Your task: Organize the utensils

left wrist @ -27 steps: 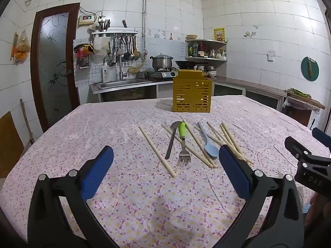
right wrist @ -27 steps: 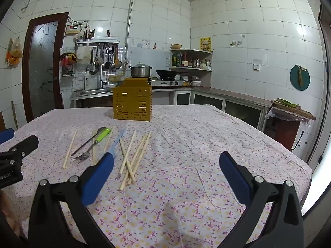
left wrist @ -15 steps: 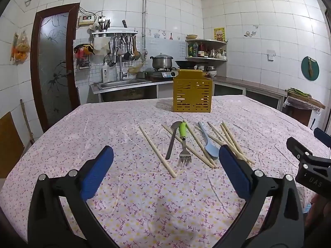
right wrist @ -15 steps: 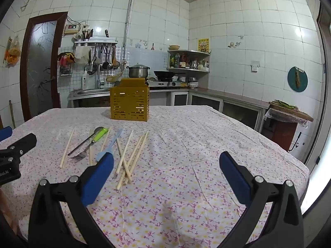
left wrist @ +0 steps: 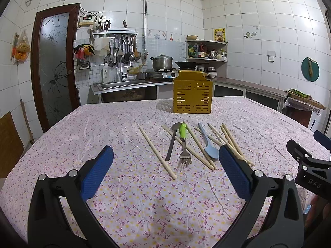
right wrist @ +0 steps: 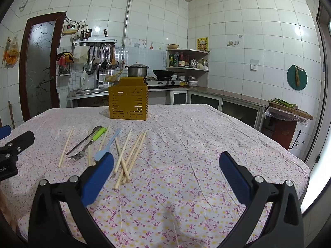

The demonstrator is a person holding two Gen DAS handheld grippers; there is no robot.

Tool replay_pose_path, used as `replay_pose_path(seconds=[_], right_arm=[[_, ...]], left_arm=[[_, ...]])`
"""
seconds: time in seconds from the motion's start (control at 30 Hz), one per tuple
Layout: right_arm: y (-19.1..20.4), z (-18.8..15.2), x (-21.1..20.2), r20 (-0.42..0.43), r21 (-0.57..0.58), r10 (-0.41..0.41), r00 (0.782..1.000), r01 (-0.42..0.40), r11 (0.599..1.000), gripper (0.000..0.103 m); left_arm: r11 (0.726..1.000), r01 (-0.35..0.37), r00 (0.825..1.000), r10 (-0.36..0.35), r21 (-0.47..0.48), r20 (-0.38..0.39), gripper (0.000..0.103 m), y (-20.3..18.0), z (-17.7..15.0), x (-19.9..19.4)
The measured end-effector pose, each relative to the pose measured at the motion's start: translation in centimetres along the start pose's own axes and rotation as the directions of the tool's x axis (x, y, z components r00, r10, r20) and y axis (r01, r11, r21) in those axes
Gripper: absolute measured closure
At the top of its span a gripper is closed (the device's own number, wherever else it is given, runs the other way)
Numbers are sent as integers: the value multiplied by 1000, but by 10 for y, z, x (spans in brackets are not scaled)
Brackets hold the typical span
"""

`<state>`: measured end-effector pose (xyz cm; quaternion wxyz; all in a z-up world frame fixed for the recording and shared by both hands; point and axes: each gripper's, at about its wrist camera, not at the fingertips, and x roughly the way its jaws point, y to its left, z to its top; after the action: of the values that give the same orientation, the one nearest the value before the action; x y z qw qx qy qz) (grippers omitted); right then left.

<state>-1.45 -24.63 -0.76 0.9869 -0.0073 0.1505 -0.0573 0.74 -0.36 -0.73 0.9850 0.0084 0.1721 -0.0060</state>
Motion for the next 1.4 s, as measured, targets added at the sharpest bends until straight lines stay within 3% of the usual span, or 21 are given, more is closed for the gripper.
replay_pose_path(seconds=[1.4], right_arm=[[0,-5,7,-3,7,-3,1000,3,1000,3]], left_arm=[[1000,-17,1000,17,10,-2,5,2,8,-5]])
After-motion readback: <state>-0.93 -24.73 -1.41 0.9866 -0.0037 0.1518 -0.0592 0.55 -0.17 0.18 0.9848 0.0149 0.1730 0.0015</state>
